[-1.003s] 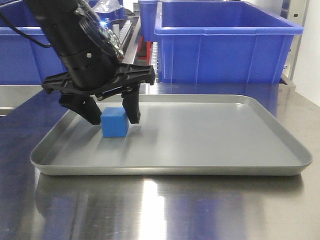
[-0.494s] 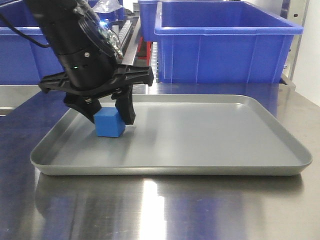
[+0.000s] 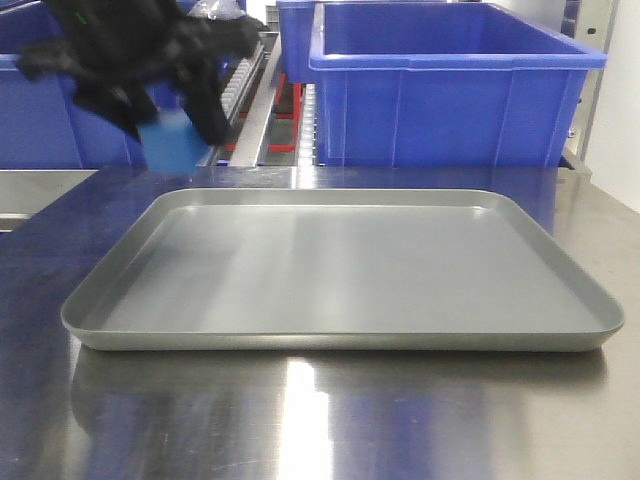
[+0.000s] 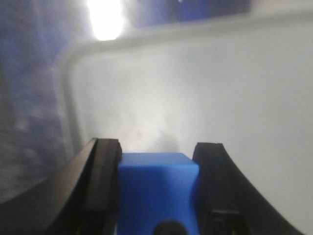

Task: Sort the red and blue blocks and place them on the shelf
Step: 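Lift the blue cube up off the tray with the left gripper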

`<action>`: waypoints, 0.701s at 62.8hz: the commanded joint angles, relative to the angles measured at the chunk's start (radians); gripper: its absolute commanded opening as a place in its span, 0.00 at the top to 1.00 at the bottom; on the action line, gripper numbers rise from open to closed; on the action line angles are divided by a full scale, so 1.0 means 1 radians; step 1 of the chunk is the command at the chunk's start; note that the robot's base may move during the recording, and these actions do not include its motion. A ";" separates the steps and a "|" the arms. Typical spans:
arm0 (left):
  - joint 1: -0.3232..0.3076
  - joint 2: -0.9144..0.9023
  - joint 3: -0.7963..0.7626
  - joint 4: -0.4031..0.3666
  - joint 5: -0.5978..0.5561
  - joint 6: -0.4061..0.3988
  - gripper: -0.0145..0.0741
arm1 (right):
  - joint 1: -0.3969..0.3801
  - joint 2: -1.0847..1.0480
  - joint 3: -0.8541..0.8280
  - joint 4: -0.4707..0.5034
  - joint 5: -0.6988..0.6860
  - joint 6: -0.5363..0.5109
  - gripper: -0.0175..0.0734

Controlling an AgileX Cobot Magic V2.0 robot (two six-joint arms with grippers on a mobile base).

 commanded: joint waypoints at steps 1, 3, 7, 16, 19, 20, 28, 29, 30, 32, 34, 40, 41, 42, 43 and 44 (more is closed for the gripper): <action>0.023 -0.090 -0.028 0.025 -0.043 -0.002 0.69 | -0.007 -0.001 -0.029 -0.008 -0.087 -0.005 0.75; 0.032 -0.108 -0.028 0.030 -0.041 -0.002 0.69 | -0.007 -0.001 -0.029 -0.008 -0.087 -0.005 0.75; 0.051 -0.137 -0.024 0.035 -0.034 -0.002 0.69 | -0.007 -0.001 -0.029 -0.008 -0.087 -0.005 0.75; 0.098 -0.226 0.009 0.036 -0.027 -0.002 0.69 | -0.007 -0.001 -0.029 -0.008 -0.087 -0.005 0.75; 0.110 -0.253 0.029 0.038 -0.031 -0.002 0.69 | -0.007 -0.001 -0.029 -0.008 -0.087 -0.005 0.75; 0.113 -0.262 0.036 0.038 -0.031 -0.002 0.69 | -0.007 -0.001 -0.029 -0.008 -0.087 -0.005 0.75; 0.145 -0.353 0.113 0.038 -0.049 -0.002 0.69 | -0.007 -0.001 -0.029 -0.008 -0.087 -0.005 0.75; 0.151 -0.369 0.123 0.038 -0.055 -0.002 0.69 | -0.007 -0.001 -0.029 -0.008 -0.087 -0.005 0.75; 0.156 -0.379 0.138 0.038 -0.060 -0.002 0.69 | -0.007 -0.001 -0.029 -0.008 -0.087 -0.005 0.75; 0.167 -0.401 0.158 0.038 -0.069 -0.002 0.69 | -0.007 -0.001 -0.029 -0.008 -0.087 -0.005 0.75; 0.177 -0.423 0.179 0.038 -0.079 -0.002 0.69 | -0.007 -0.001 -0.029 -0.008 -0.087 -0.005 0.75; 0.210 -0.502 0.257 0.038 -0.111 -0.002 0.70 | -0.007 -0.001 -0.029 -0.008 -0.087 -0.005 0.75; 0.218 -0.514 0.269 0.038 -0.116 -0.002 0.69 | -0.007 -0.001 -0.029 -0.008 -0.087 -0.005 0.75; 0.224 -0.526 0.280 0.038 -0.120 -0.002 0.70 | -0.007 -0.001 -0.029 -0.008 -0.087 -0.005 0.75; 0.230 -0.538 0.292 0.038 -0.123 -0.002 0.69 | -0.007 -0.001 -0.029 -0.008 -0.087 -0.005 0.75; 0.236 -0.556 0.303 0.038 -0.126 -0.002 0.70 | -0.007 -0.001 -0.029 -0.008 -0.087 -0.005 0.75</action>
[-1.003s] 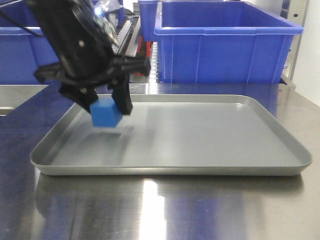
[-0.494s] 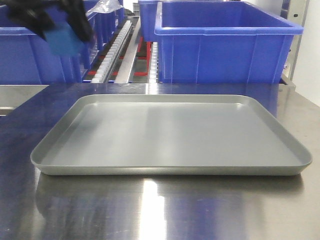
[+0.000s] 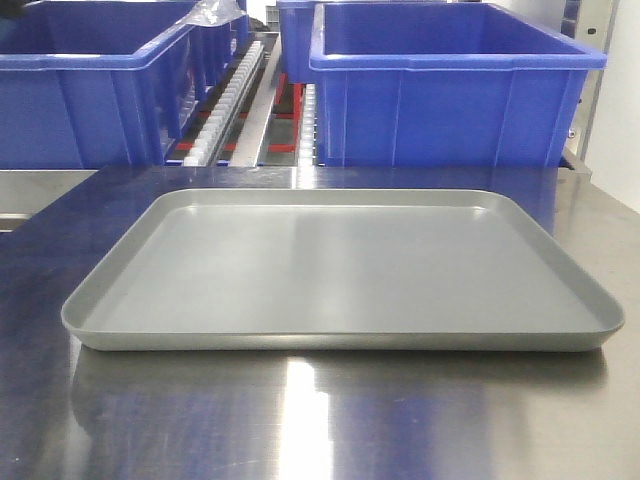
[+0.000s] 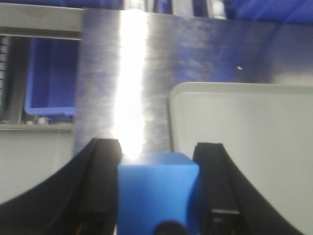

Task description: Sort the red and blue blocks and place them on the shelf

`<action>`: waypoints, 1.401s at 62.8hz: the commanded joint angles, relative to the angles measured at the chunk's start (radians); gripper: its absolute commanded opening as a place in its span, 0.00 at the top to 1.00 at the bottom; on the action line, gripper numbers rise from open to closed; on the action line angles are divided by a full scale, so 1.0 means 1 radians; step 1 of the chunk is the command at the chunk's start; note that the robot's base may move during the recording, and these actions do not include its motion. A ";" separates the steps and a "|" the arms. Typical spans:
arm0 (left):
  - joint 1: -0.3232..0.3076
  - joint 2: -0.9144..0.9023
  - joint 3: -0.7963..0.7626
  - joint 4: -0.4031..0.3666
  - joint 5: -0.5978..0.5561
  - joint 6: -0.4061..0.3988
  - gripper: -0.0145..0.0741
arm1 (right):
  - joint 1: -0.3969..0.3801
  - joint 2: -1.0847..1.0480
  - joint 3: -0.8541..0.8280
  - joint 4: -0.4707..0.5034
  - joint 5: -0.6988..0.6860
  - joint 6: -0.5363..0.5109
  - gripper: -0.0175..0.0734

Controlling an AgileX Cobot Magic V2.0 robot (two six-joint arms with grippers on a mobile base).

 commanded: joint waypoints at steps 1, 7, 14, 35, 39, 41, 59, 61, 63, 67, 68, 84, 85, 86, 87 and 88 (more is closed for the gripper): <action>0.034 -0.104 0.036 0.007 -0.094 -0.002 0.69 | -0.007 -0.001 -0.029 -0.008 -0.087 -0.005 0.75; 0.077 -0.181 0.113 0.007 -0.104 -0.002 0.69 | -0.007 -0.001 -0.029 -0.008 -0.087 -0.005 0.75; 0.117 -0.272 0.196 0.007 -0.112 -0.002 0.70 | -0.007 -0.001 -0.029 -0.008 -0.087 -0.005 0.75; 0.139 -0.481 0.394 0.000 -0.152 -0.002 0.70 | -0.007 -0.001 -0.029 -0.008 -0.087 -0.005 0.75; 0.139 -0.504 0.418 0.000 -0.150 -0.002 0.70 | -0.007 -0.001 -0.029 -0.008 -0.087 -0.005 0.75; 0.139 -0.516 0.427 0.000 -0.150 -0.002 0.70 | -0.007 -0.001 -0.029 -0.008 -0.087 -0.005 0.75; 0.139 -0.560 0.475 0.008 -0.154 -0.002 0.70 | -0.007 -0.001 -0.029 -0.008 -0.087 -0.005 0.75; 0.139 -0.560 0.475 0.008 -0.149 -0.002 0.70 | -0.007 -0.001 -0.029 -0.008 -0.087 -0.005 0.75; 0.139 -0.560 0.475 0.011 -0.149 -0.002 0.70 | -0.007 -0.001 -0.029 -0.008 -0.087 -0.005 0.75; 0.139 -0.560 0.475 0.011 -0.151 -0.002 0.70 | -0.007 -0.001 -0.029 -0.008 -0.087 -0.005 0.75; 0.139 -0.560 0.475 0.011 -0.153 -0.002 0.70 | -0.007 -0.001 -0.029 -0.008 -0.087 -0.005 0.75; 0.139 -0.560 0.475 0.011 -0.148 -0.002 0.70 | -0.007 -0.001 -0.029 -0.008 -0.087 -0.005 0.75; 0.139 -0.560 0.475 0.011 -0.148 -0.002 0.70 | -0.007 -0.001 -0.029 -0.008 -0.087 -0.005 0.75; 0.139 -0.560 0.475 0.011 -0.148 -0.002 0.70 | -0.007 -0.001 -0.029 -0.008 -0.087 -0.005 0.75; 0.139 -0.560 0.475 0.011 -0.148 -0.002 0.70 | -0.007 -0.001 -0.029 -0.008 -0.087 -0.005 0.75; 0.139 -0.560 0.475 0.011 -0.148 -0.002 0.70 | -0.007 -0.001 -0.029 -0.008 -0.087 -0.005 0.75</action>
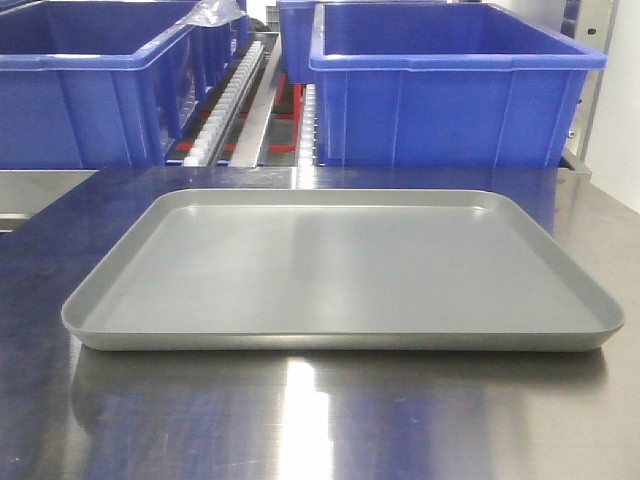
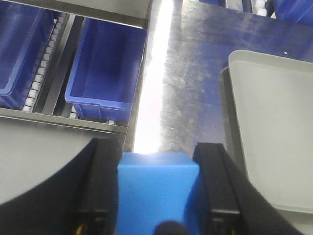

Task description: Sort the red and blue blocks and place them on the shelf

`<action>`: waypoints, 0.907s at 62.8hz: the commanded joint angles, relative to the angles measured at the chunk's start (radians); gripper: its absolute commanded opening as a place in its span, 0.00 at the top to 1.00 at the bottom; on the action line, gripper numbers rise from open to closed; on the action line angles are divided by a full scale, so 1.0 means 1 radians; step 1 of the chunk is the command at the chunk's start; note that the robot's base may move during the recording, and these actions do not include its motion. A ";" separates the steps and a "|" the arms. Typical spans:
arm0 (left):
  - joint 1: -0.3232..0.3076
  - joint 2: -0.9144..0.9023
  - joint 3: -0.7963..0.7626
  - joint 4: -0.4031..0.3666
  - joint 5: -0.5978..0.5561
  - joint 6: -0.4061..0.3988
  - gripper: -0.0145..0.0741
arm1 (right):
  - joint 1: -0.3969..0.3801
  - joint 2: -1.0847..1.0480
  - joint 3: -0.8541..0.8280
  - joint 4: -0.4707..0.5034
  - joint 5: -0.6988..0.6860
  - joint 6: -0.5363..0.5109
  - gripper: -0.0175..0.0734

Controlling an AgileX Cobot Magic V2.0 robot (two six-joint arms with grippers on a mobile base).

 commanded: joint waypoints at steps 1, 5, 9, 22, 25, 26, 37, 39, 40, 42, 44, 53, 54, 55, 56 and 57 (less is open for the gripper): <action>0.001 0.001 -0.031 0.007 -0.072 -0.002 0.70 | -0.007 -0.001 -0.029 -0.008 -0.087 -0.005 0.75; 0.001 0.001 -0.031 0.007 -0.072 -0.002 0.70 | -0.007 -0.001 -0.029 -0.008 -0.087 -0.005 0.75; 0.001 0.001 -0.031 0.007 -0.072 -0.002 0.70 | -0.007 -0.001 -0.029 -0.008 -0.087 -0.005 0.75; 0.001 0.001 -0.031 0.007 -0.072 -0.002 0.70 | -0.007 -0.001 -0.029 -0.008 -0.087 -0.005 0.75; 0.001 0.001 -0.031 0.007 -0.072 -0.002 0.70 | -0.007 -0.001 -0.029 -0.008 -0.087 -0.005 0.75; 0.001 0.001 -0.031 0.007 -0.072 -0.002 0.70 | -0.007 -0.001 -0.029 -0.008 -0.087 -0.005 0.75; 0.001 0.001 -0.031 0.007 -0.072 -0.002 0.70 | -0.007 -0.001 -0.029 -0.008 -0.087 -0.005 0.75; 0.001 0.001 -0.031 0.007 -0.072 -0.002 0.70 | -0.007 -0.001 -0.029 -0.008 -0.087 -0.005 0.75; 0.001 0.001 -0.031 0.007 -0.072 -0.002 0.70 | -0.007 -0.001 -0.029 -0.008 -0.087 -0.005 0.75; 0.001 0.001 -0.031 0.007 -0.072 -0.002 0.70 | -0.007 -0.001 -0.029 -0.008 -0.087 -0.005 0.75; 0.001 0.001 -0.031 0.007 -0.072 -0.002 0.70 | -0.007 -0.001 -0.029 -0.008 -0.087 -0.005 0.75; 0.001 0.001 -0.031 0.007 -0.072 -0.002 0.70 | -0.007 -0.001 -0.029 -0.008 -0.087 -0.005 0.75; 0.001 0.001 -0.031 0.007 -0.072 -0.002 0.70 | -0.007 -0.001 -0.029 -0.008 -0.087 -0.005 0.75; 0.001 0.001 -0.031 0.007 -0.072 -0.002 0.70 | -0.007 -0.001 -0.029 -0.008 -0.087 -0.005 0.75; 0.001 0.001 -0.031 0.007 -0.072 -0.002 0.70 | -0.007 -0.001 -0.029 -0.008 -0.087 -0.005 0.75; 0.001 0.001 -0.031 0.007 -0.072 -0.002 0.70 | -0.007 -0.001 -0.029 -0.008 -0.087 -0.005 0.75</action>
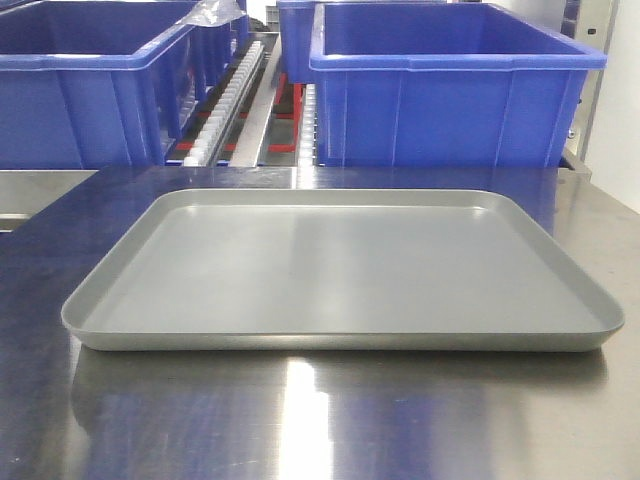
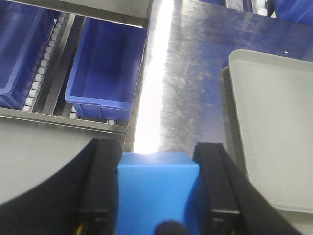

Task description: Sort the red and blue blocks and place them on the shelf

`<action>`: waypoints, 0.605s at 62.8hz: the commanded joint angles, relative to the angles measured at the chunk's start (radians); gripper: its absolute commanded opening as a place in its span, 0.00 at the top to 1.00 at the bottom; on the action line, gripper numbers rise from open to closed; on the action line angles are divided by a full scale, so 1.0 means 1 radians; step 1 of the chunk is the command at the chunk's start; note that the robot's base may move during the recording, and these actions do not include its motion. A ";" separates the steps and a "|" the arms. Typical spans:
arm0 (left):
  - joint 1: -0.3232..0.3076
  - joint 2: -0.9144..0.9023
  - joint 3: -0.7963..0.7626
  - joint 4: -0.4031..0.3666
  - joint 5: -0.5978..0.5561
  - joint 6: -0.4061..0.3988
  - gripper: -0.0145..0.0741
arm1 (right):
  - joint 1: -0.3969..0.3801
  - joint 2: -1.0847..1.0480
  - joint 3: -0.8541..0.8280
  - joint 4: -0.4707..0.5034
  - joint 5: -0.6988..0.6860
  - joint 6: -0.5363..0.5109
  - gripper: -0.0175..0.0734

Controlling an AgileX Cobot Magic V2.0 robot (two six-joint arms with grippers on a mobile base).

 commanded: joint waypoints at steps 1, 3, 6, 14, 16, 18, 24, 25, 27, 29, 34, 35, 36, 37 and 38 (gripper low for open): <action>0.001 0.001 -0.031 0.007 -0.074 -0.002 0.70 | -0.007 -0.001 -0.029 -0.008 -0.087 -0.005 0.75; 0.001 0.001 -0.031 0.007 -0.074 -0.002 0.70 | -0.007 -0.001 -0.029 -0.008 -0.087 -0.005 0.75; 0.001 0.001 -0.031 0.007 -0.074 -0.002 0.70 | -0.007 -0.001 -0.029 -0.008 -0.087 -0.005 0.75; 0.001 0.001 -0.031 0.007 -0.074 -0.002 0.70 | -0.007 -0.001 -0.029 -0.008 -0.087 -0.005 0.75; 0.001 0.001 -0.031 0.007 -0.074 -0.002 0.70 | -0.007 -0.001 -0.029 -0.008 -0.087 -0.005 0.75; 0.001 0.001 -0.031 0.007 -0.074 -0.002 0.70 | -0.007 -0.001 -0.029 -0.008 -0.087 -0.005 0.75; 0.001 0.001 -0.031 0.007 -0.074 -0.002 0.70 | -0.007 -0.001 -0.029 -0.008 -0.087 -0.005 0.75; 0.001 0.001 -0.031 0.007 -0.074 -0.002 0.70 | -0.007 -0.001 -0.029 -0.008 -0.087 -0.005 0.75; 0.001 0.001 -0.031 0.007 -0.074 -0.002 0.70 | -0.007 -0.001 -0.029 -0.008 -0.087 -0.005 0.75; 0.001 0.001 -0.031 0.007 -0.074 -0.002 0.70 | -0.007 -0.001 -0.029 -0.008 -0.087 -0.005 0.75; 0.001 0.001 -0.031 0.007 -0.074 -0.002 0.70 | -0.007 -0.001 -0.029 -0.008 -0.087 -0.005 0.75; 0.001 0.001 -0.031 0.007 -0.074 -0.002 0.70 | -0.007 -0.001 -0.029 -0.008 -0.087 -0.005 0.75; 0.001 0.001 -0.031 0.007 -0.074 -0.002 0.70 | -0.007 -0.001 -0.029 -0.008 -0.087 -0.005 0.75; 0.001 0.001 -0.031 0.007 -0.074 -0.002 0.70 | -0.007 -0.001 -0.029 -0.008 -0.087 -0.005 0.75; 0.001 0.001 -0.031 0.007 -0.074 -0.002 0.70 | -0.007 -0.001 -0.029 -0.008 -0.087 -0.005 0.75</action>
